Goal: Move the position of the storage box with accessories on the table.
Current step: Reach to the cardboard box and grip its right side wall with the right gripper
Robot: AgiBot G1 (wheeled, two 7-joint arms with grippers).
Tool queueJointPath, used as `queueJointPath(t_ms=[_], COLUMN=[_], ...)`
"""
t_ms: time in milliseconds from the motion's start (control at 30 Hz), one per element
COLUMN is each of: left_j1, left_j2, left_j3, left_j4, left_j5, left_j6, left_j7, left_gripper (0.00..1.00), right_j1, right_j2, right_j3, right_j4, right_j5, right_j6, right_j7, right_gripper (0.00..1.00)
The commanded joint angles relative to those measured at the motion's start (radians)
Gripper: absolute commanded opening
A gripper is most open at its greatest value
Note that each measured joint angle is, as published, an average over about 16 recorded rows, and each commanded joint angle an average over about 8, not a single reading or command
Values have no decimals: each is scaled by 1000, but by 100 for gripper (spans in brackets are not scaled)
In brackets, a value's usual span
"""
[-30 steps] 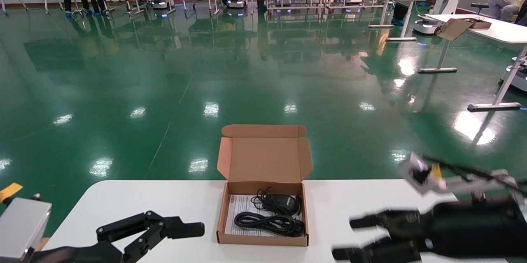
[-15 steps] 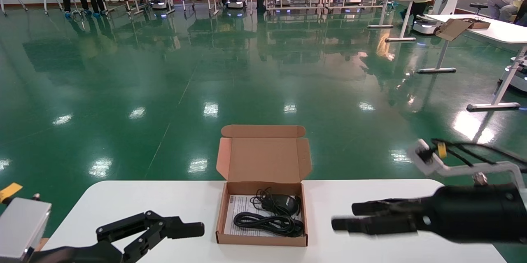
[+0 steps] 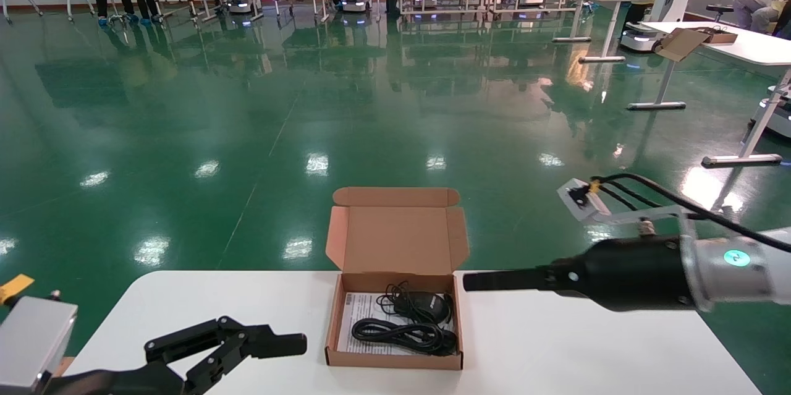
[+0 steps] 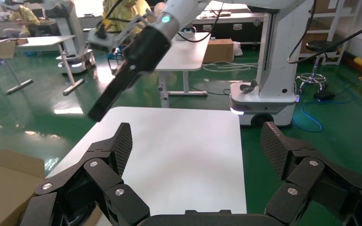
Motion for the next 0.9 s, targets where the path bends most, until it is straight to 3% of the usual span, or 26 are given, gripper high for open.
queueJointPath(t_ms=[33, 300, 500, 667, 900], left_j1=[0, 0, 0, 0, 0], left_j2=[0, 0, 0, 0, 0], left_j3=[0, 0, 0, 0, 0], left_j4=[0, 0, 0, 0, 0], left_j5=[0, 0, 0, 0, 0], left_j6=[0, 0, 0, 0, 0], left_j7=[0, 0, 0, 0, 0], left_gripper=[100, 100, 100, 100, 100], right_j1=[9, 27, 11, -21, -71], right_j2=[-29, -135, -209, -262, -288], right_j3=[-5, -62, -93, -78, -46], right_j4=[-30, -123, -183, -219, -215], right_j5=[-11, -99, -150, -130, -84], right_j6=[30, 125, 291, 427, 490], right_j7=[-7, -27, -43, -19, 1], right_gripper=[100, 100, 100, 100, 100])
